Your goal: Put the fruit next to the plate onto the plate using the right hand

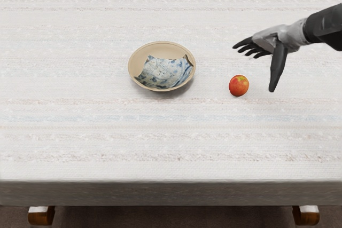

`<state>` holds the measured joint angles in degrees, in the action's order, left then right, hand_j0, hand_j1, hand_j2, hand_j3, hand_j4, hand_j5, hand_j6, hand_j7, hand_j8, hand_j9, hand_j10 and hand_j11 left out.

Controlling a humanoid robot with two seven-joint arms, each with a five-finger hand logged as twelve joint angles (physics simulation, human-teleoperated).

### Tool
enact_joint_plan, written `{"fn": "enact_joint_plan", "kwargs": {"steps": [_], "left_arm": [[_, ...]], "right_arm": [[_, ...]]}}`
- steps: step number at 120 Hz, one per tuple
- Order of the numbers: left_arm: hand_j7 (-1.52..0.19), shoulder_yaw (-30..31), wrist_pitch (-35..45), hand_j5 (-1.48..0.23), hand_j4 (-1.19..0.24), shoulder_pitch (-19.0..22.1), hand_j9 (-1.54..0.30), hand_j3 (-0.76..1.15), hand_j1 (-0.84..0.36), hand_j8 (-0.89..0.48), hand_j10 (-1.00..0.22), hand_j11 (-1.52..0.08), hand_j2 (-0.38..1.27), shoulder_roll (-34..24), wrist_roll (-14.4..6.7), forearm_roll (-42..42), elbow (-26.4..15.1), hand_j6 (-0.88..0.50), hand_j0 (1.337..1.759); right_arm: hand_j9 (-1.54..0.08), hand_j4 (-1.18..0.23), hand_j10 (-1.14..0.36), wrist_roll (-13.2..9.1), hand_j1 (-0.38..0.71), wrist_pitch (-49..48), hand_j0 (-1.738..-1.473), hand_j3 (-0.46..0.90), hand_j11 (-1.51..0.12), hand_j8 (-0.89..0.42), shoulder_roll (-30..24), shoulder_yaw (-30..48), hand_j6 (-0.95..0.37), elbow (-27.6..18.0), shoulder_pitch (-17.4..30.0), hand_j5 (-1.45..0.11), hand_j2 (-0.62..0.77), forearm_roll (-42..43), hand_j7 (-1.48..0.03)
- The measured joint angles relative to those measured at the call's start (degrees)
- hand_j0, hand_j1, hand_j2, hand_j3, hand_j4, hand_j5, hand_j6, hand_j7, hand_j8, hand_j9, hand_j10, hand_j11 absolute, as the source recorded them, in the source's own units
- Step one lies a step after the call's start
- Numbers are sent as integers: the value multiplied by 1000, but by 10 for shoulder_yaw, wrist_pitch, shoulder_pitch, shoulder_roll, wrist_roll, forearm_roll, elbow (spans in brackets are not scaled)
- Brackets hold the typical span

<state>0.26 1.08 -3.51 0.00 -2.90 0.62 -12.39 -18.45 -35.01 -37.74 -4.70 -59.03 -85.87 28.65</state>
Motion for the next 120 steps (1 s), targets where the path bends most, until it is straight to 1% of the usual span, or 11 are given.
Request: {"fn": "enact_joint_plan", "kwargs": {"steps": [9, 19, 33, 41, 49, 58, 66, 80, 90, 99, 120], "left_arm": [[0, 0, 0, 0, 0, 0, 0, 0, 349, 0, 0, 0, 0, 0, 0, 0, 0, 0, 1658], [0, 0, 0, 0, 0, 0, 0, 0, 349, 0, 0, 0, 0, 0, 0, 0, 0, 0, 1658], [0, 0, 0, 0, 0, 0, 0, 0, 349, 0, 0, 0, 0, 0, 0, 0, 0, 0, 1658], [0, 0, 0, 0, 0, 1, 0, 0, 349, 0, 0, 0, 0, 0, 0, 0, 0, 0, 1658], [0, 0, 0, 0, 0, 0, 0, 0, 349, 0, 0, 0, 0, 0, 0, 0, 0, 0, 1658], [0, 0, 0, 0, 0, 0, 0, 0, 349, 0, 0, 0, 0, 0, 0, 0, 0, 0, 1658], [0, 0, 0, 0, 0, 0, 0, 0, 349, 0, 0, 0, 0, 0, 0, 0, 0, 0, 1658], [0, 0, 0, 0, 0, 0, 0, 0, 349, 0, 0, 0, 0, 0, 0, 0, 0, 0, 1658], [0, 0, 0, 0, 0, 0, 0, 0, 349, 0, 0, 0, 0, 0, 0, 0, 0, 0, 1658], [0, 0, 0, 0, 0, 0, 0, 0, 349, 0, 0, 0, 0, 0, 0, 0, 0, 0, 1658], [0, 0, 0, 0, 0, 0, 0, 0, 349, 0, 0, 0, 0, 0, 0, 0, 0, 0, 1658]], "right_arm": [[-28, -24, -23, -20, -324, 29, -1658, 0, -28, -24, -2, 0, -25, -34, -7, -28, -4, 36, -28], [-29, -24, -24, -56, -323, 105, -1658, 0, -28, -24, -29, -1, -25, -123, -9, -29, -4, 74, -28], [-29, -25, -24, -83, -323, 176, -1658, 0, -29, -25, -78, 0, -26, -229, -10, -29, -4, 99, -29], [-29, -25, -24, -90, -324, 215, -1658, 0, -29, -25, -87, -1, -26, -262, -8, -29, -4, 105, -28], [-27, -24, -23, -95, -325, 243, -1658, 0, -27, -24, -81, -2, -26, -274, 1, -27, -4, 111, -27], [-26, -23, -22, -97, -327, 259, -1658, 0, -26, -24, -73, -3, -25, -274, 10, -26, -3, 115, -25], [-25, -23, -22, -98, -327, 279, -1658, 0, -25, -23, -55, -4, -24, -259, 24, -25, -3, 127, -25], [-24, -22, -21, -101, -328, 301, -1658, 0, -24, -22, -8, -5, -23, -220, 45, -24, -3, 145, -24], [-24, -21, -21, -108, -328, 308, -1658, 0, -24, -22, 22, -7, -23, -194, 52, -24, -3, 150, -23], [-24, -21, -21, -111, -328, 310, -1658, 0, -24, -22, 53, -17, -23, -154, 56, -24, -3, 154, -24], [-24, -21, -21, -113, -328, 312, -1658, 0, -24, -22, 100, -26, -23, -87, 65, -24, -3, 168, -24]]}}
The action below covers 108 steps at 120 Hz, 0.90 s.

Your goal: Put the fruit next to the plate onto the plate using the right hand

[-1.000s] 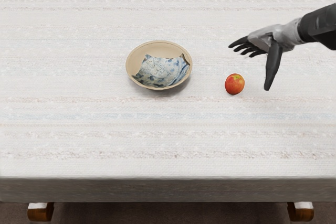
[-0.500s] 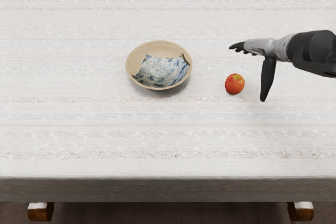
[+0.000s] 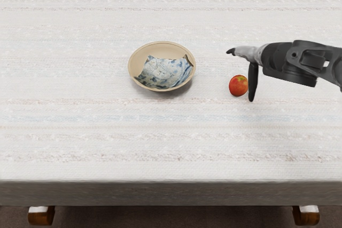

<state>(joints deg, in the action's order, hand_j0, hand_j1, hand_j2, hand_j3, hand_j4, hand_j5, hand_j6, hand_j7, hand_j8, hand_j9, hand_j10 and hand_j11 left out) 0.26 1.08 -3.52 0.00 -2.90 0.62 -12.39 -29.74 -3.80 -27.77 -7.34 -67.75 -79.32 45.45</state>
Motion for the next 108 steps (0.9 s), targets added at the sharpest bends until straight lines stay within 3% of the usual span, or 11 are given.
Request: {"fn": "enact_joint_plan", "kwargs": {"steps": [56, 84, 108], "left_arm": [[0, 0, 0, 0, 0, 0, 0, 0, 349, 0, 0, 0, 0, 0, 0, 0, 0, 0, 1658], [0, 0, 0, 0, 0, 0, 0, 0, 349, 0, 0, 0, 0, 0, 0, 0, 0, 0, 1658], [0, 0, 0, 0, 0, 0, 0, 0, 349, 0, 0, 0, 0, 0, 0, 0, 0, 0, 1658]], "right_arm": [[-30, -25, -24, -1, -323, 47, -1658, 0, -29, -26, 53, -14, -26, 41, 28, -30, -3, 26, -29], [-31, -26, -26, -12, -321, 76, -1658, 0, -31, -27, 17, -17, -28, -32, 29, -32, -4, 40, -31], [-61, -49, -49, -18, -294, 115, -1658, 0, -61, -50, 14, -18, -51, -41, 43, -61, -8, 59, -61]]}}
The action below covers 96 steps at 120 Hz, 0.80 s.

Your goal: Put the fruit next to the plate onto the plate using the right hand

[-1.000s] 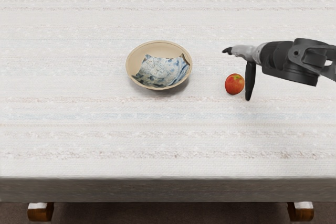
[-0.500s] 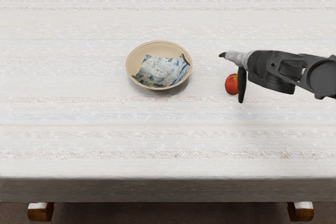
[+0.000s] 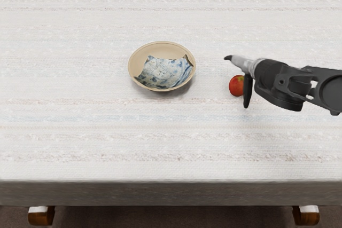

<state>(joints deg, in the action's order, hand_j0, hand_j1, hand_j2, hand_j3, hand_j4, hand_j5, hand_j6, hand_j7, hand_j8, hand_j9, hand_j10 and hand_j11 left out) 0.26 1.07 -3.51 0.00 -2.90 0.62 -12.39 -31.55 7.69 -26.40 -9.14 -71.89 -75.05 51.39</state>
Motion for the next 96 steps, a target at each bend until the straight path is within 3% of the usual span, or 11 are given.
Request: {"fn": "enact_joint_plan", "kwargs": {"steps": [33, 96], "left_arm": [[0, 0, 0, 0, 0, 0, 0, 0, 349, 0, 0, 0, 0, 0, 0, 0, 0, 0, 1658], [0, 0, 0, 0, 0, 0, 0, 0, 349, 0, 0, 0, 0, 0, 0, 0, 0, 0, 1658]], "right_arm": [[-245, -191, -190, -1, -125, 10, -1658, 0, -245, -191, -3, 3, -192, 1, 12, -245, -36, 4, -244], [-444, -344, -344, 0, 59, 27, -1658, 0, -444, -345, 1, 7, -345, 24, 34, -444, -66, 2, -444]]}}
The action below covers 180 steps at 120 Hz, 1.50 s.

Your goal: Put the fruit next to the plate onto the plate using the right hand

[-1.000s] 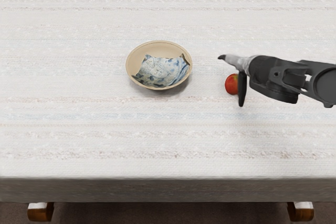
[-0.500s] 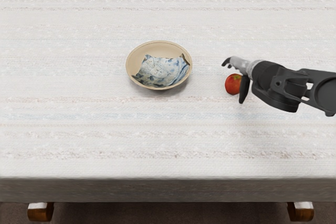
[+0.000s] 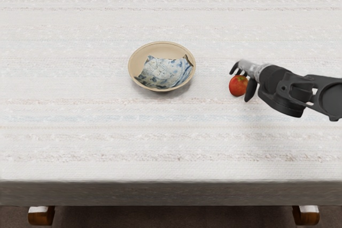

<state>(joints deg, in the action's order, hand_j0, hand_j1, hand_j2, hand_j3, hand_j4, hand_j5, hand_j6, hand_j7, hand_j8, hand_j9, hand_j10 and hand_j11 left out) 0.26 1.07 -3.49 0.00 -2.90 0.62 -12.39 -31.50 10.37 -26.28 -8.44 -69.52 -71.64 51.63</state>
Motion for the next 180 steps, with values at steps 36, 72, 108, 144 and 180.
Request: {"fn": "enact_joint_plan", "kwargs": {"steps": [36, 72, 108, 144, 180], "left_arm": [[0, 0, 0, 0, 0, 0, 0, 0, 349, 0, 0, 0, 0, 0, 0, 0, 0, 0, 1658], [0, 0, 0, 0, 0, 0, 0, 0, 349, 0, 0, 0, 0, 0, 0, 0, 0, 0, 1658], [0, 0, 0, 0, 0, 0, 0, 0, 349, 0, 0, 0, 0, 0, 0, 0, 0, 0, 1658], [0, 0, 0, 0, 0, 0, 0, 0, 349, 0, 0, 0, 0, 0, 0, 0, 0, 0, 1658], [0, 0, 0, 0, 0, 0, 0, 0, 349, 0, 0, 0, 0, 0, 0, 0, 0, 0, 1658]], "right_arm": [[-685, -515, -524, 0, 242, -1, -1656, 0, -684, -516, 0, 0, -402, 3, 3, -686, -54, -4, -681], [-965, -423, -676, -1, 271, -3, -1638, -1, -962, -412, 2, 2, -308, 9, 8, -982, 36, -2, -916], [-1038, -516, -753, 0, 253, -5, -1647, 0, -1038, -516, 6, 36, -373, 21, 11, -1073, 298, -9, -1006], [-1092, -469, -770, 3, 285, -9, -1650, 1, -1096, -467, 9, 105, -327, 18, 12, -1117, 335, -10, -1041], [-1111, -425, -783, 7, 318, -10, -1652, 0, -1116, -442, 55, 172, -311, 19, 11, -1137, 392, -11, -1057]]}}
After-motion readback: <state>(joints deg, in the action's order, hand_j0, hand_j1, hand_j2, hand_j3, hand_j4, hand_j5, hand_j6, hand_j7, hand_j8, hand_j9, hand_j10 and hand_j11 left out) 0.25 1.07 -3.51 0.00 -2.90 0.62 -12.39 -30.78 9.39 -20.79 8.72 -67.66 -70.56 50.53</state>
